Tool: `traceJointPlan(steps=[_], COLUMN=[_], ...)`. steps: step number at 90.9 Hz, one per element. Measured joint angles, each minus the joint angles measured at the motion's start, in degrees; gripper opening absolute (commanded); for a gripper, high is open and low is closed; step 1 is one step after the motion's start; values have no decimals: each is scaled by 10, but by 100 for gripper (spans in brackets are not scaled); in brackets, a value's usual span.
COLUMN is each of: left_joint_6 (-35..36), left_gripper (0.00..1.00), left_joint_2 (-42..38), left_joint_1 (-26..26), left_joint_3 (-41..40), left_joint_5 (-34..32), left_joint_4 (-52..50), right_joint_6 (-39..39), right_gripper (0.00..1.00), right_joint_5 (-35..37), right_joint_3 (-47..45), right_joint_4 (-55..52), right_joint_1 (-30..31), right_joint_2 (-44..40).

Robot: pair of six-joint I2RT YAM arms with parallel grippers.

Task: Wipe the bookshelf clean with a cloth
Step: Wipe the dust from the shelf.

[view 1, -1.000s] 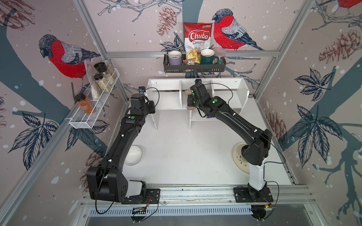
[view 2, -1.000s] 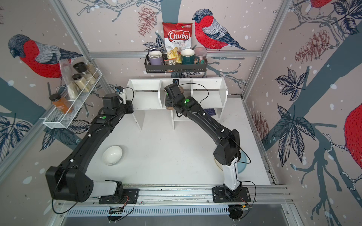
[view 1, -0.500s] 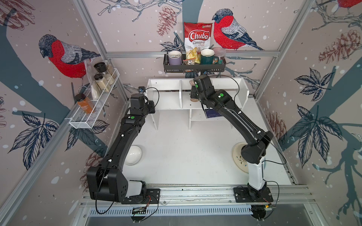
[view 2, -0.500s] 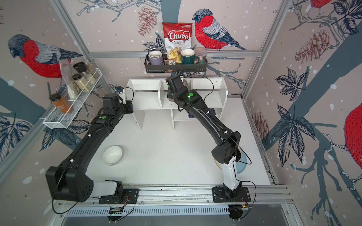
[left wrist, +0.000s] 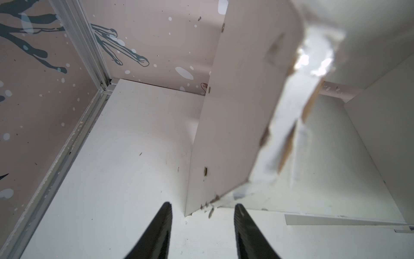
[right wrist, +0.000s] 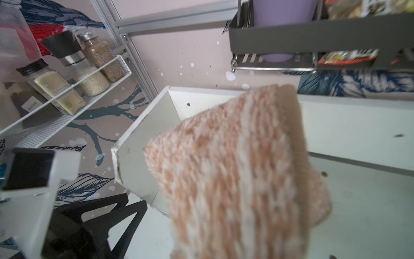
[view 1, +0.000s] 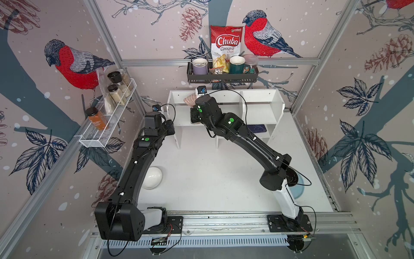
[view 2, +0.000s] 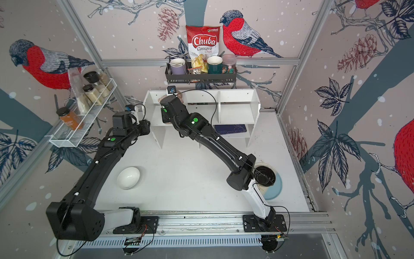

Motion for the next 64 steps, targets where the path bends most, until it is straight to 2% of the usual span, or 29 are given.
traceJointPlan(steps=[10, 21, 36, 46, 54, 64], left_joint_6=[-6, -9, -22, -47, -74, -107], left_gripper=[42, 42, 44, 53, 54, 57], left_joint_2=[-5, -17, -46, -110, -187, -267], left_joint_1=[0, 0, 1, 1, 1, 1], left_joint_3=[-2, -4, -9, -21, -61, -101], left_joint_5=[-13, -17, -42, -47, -37, 53], left_joint_4=[-3, -2, -6, -13, -2, 31], right_joint_6=[13, 13, -10, -33, -33, -12], right_gripper=[8, 7, 8, 8, 9, 11], right_joint_5=[-35, -58, -53, -48, -63, -125], right_joint_3=[-17, -45, -145, -254, -376, -554], right_joint_4=[-3, -2, 7, 51, 100, 176], right_joint_1=[-16, -7, 30, 66, 68, 41], right_joint_2=[12, 3, -66, -153, -242, -368])
